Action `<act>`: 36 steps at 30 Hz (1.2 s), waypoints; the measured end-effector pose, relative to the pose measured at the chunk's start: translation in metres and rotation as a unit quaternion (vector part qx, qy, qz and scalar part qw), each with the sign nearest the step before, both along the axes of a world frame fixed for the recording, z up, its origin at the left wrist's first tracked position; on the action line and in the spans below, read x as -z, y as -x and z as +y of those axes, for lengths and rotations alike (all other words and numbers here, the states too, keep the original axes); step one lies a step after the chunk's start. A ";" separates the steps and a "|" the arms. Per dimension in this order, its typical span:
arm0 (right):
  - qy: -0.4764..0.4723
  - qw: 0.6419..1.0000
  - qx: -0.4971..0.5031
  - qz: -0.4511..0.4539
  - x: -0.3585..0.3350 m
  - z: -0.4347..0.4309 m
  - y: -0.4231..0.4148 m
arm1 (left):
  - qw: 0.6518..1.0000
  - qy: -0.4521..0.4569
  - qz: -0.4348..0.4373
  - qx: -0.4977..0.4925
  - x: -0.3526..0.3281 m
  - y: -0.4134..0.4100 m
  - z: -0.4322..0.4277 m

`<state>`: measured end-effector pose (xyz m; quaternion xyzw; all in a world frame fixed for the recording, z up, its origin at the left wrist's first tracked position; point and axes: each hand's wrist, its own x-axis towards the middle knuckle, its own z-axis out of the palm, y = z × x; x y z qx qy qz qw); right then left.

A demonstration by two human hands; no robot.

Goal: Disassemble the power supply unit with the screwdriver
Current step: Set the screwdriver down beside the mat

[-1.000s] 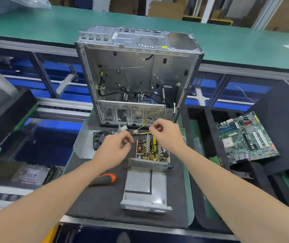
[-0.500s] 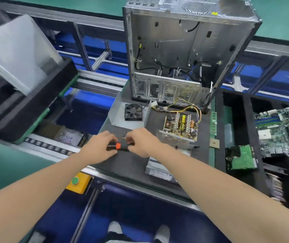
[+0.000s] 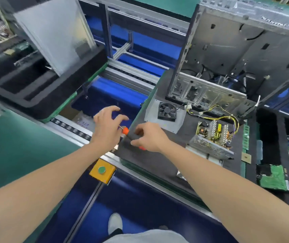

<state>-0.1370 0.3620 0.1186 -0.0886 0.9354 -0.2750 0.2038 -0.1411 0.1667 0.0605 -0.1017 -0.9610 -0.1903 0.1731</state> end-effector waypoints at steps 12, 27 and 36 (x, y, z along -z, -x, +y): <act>0.319 0.872 0.089 -0.361 0.072 -0.218 -0.075 | 0.802 -0.421 -0.292 -0.308 0.016 -0.132 -0.158; 0.321 0.834 0.088 -0.440 0.133 -0.283 -0.129 | 0.843 -0.251 -0.304 -0.367 0.073 -0.175 -0.212; 0.261 0.908 0.132 -0.300 0.135 -0.242 -0.099 | 0.883 -0.061 -0.278 -0.374 0.069 -0.154 -0.198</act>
